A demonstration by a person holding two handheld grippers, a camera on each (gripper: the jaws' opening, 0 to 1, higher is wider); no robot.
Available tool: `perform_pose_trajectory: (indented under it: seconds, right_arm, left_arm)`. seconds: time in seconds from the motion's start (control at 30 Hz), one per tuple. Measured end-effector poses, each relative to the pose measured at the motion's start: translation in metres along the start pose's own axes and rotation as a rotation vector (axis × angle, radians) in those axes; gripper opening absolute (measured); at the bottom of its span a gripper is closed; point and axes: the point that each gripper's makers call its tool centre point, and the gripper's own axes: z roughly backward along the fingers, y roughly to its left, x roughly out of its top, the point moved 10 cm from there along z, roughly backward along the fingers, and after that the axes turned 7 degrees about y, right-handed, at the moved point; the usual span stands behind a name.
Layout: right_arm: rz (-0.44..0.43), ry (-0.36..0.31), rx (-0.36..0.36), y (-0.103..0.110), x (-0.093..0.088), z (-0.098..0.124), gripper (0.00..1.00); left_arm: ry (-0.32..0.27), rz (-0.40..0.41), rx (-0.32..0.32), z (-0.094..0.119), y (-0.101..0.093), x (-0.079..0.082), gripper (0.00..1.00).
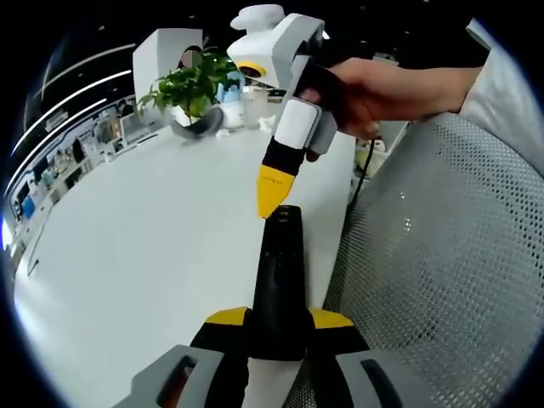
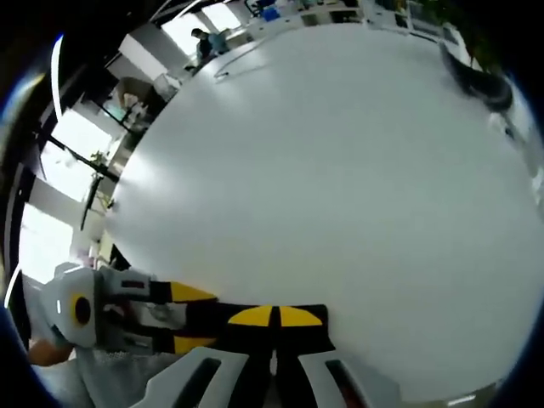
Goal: Press the specified remote control buttons in sequence, fully releasing each button before pressing the next.
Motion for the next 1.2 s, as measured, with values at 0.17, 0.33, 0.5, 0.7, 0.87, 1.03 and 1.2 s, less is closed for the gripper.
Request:
perform_pose_trajectory:
  seconds: [0.17, 0.33, 0.5, 0.7, 0.87, 1.03, 1.2]
  right_arm:
    - [0.021, 0.021, 0.002, 0.003, 0.000, -0.004, 0.00]
    - [0.035, 0.041, 0.005, 0.003, 0.000, -0.007, 0.00]
    - [0.041, 0.049, 0.011, 0.005, -0.001, -0.008, 0.00]
    - [0.050, 0.070, 0.003, 0.004, -0.001, -0.011, 0.00]
    - [-0.008, 0.065, 0.040, -0.001, -0.002, -0.011, 0.00]
    - [-0.023, 0.055, 0.048, -0.001, -0.003, -0.012, 0.00]
    - [-0.015, 0.050, 0.024, 0.002, -0.003, -0.013, 0.00]
  left_arm:
    - [0.000, 0.002, 0.000, 0.000, 0.000, 0.000, 0.25]
    - [-0.001, 0.003, 0.000, 0.000, 0.000, 0.000, 0.25]
    - [0.000, 0.004, -0.001, 0.000, 0.000, 0.000, 0.25]
    - [0.000, 0.007, -0.002, -0.001, 0.001, 0.000, 0.25]
    - [0.000, 0.008, -0.003, -0.001, 0.001, 0.000, 0.25]
    - [0.003, 0.009, -0.004, -0.001, 0.001, 0.000, 0.25]
    - [0.005, 0.008, -0.004, -0.001, 0.001, 0.000, 0.25]
